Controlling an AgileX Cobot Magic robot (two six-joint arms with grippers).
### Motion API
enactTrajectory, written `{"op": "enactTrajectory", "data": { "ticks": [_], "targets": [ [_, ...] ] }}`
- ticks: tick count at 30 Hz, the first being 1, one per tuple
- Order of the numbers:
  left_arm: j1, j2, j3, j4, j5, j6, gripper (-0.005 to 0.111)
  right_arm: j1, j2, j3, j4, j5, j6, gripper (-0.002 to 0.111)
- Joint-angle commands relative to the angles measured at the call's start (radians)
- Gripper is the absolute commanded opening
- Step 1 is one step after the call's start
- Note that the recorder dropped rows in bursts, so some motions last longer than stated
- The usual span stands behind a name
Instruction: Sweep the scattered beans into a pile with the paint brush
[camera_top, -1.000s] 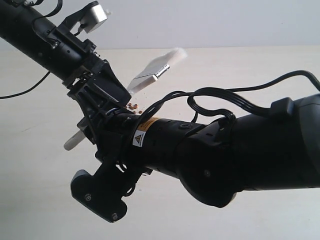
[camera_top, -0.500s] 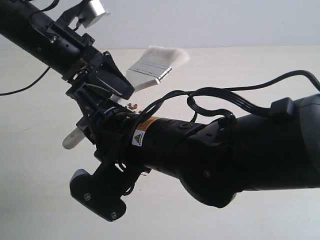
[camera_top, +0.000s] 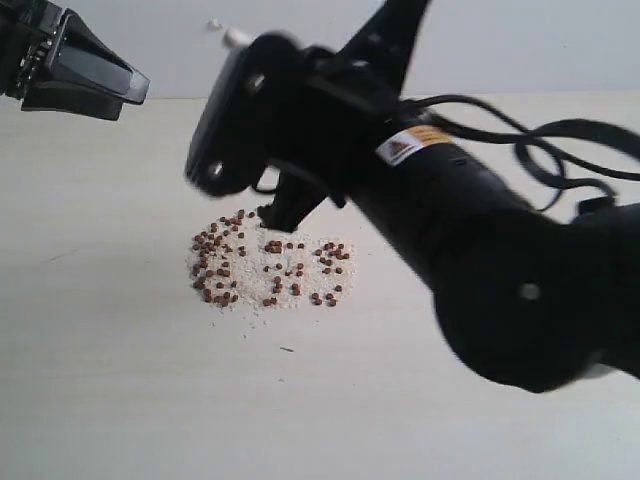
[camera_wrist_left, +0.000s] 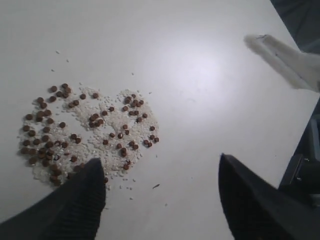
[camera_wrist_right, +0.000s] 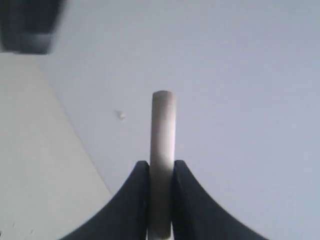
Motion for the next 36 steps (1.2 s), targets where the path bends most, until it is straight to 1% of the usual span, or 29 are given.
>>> {"op": "enactTrajectory", "data": {
  "ticks": [1, 4, 8, 9, 10, 11, 12, 15, 16, 18, 21, 22, 23, 24, 25, 26, 27, 28, 31, 35, 36],
  "targets": [
    [0.005, -0.035, 0.060, -0.065, 0.001, 0.052, 0.062, 0.001, -0.157, 0.106, 0.013, -0.153, 0.329, 0.000],
    [0.005, -0.048, 0.102, -0.125, 0.001, 0.112, 0.062, 0.001, -0.235, 0.180, 0.051, -0.205, 0.476, 0.000],
    [0.005, -0.073, 0.142, -0.171, 0.001, 0.150, 0.062, 0.001, -0.285, 0.310, 0.077, -0.350, 0.681, 0.000],
    [0.005, -0.081, 0.152, -0.181, 0.001, 0.160, 0.062, 0.001, -0.290, 0.339, 0.075, -0.350, 0.743, 0.000],
    [0.005, -0.094, 0.180, -0.221, 0.001, 0.193, 0.062, 0.001, -0.290, 0.392, 0.064, -0.350, 0.850, 0.000],
    [0.005, -0.097, 0.195, -0.246, 0.001, 0.208, 0.062, -0.002, -0.290, 0.410, 0.052, -0.350, 0.887, 0.000],
    [0.005, -0.106, 0.241, -0.304, 0.001, 0.273, 0.062, -0.002, -0.289, 0.445, 0.039, -0.350, 0.935, 0.000],
    [0.005, -0.107, 0.329, -0.406, 0.001, 0.385, 0.062, -0.009, -0.279, 0.461, 0.022, -0.350, 0.940, 0.000],
    [0.005, -0.107, 0.373, -0.431, 0.001, 0.445, 0.062, -0.039, -0.266, 0.461, -0.006, -0.350, 0.940, 0.000],
    [0.005, -0.107, 0.418, -0.445, 0.001, 0.493, 0.062, -0.097, -0.247, 0.452, -0.038, -0.350, 0.936, 0.000],
    [0.005, -0.107, 0.451, -0.475, 0.001, 0.509, 0.062, -0.170, -0.222, 0.452, -0.139, -0.350, 0.997, 0.000],
    [0.005, -0.107, 0.465, -0.487, 0.001, 0.509, 0.062, -0.224, -0.206, 0.426, -0.183, -0.350, 1.046, 0.000],
    [0.005, -0.107, 0.468, -0.486, 0.001, 0.509, 0.062, -0.247, -0.198, 0.403, -0.195, -0.350, 1.051, 0.000],
    [0.005, -0.107, 0.475, -0.486, 0.001, 0.509, 0.062, -0.277, -0.192, 0.355, -0.229, -0.350, 0.992, 0.000],
    [0.005, -0.107, 0.475, -0.486, 0.001, 0.509, 0.062, -0.287, -0.192, 0.325, -0.242, -0.350, 0.933, 0.000],
    [0.005, -0.107, 0.475, -0.492, 0.001, 0.509, 0.062, -0.290, -0.194, 0.255, -0.231, -0.350, 0.829, 0.000],
    [0.005, -0.107, 0.475, -0.497, 0.001, 0.514, 0.062, -0.290, -0.195, 0.218, -0.229, -0.337, 0.807, 0.000],
    [0.012, -0.107, 0.475, -0.492, 0.001, 0.538, 0.062, -0.296, -0.185, 0.157, -0.233, -0.260, 0.791, 0.000],
    [0.027, -0.107, 0.482, -0.468, 0.001, 0.542, 0.062, -0.310, -0.133, 0.109, -0.242, -0.233, 0.836, 0.000],
    [0.039, -0.107, 0.527, -0.433, 0.001, 0.523, 0.062, -0.312, -0.038, 0.105, -0.246, -0.284, 0.870, 0.000],
    [0.039, -0.103, 0.535, -0.413, -0.036, 0.493, 0.062, -0.312, -0.020, 0.105, -0.253, -0.286, 0.870, 0.000]
  ]
}}
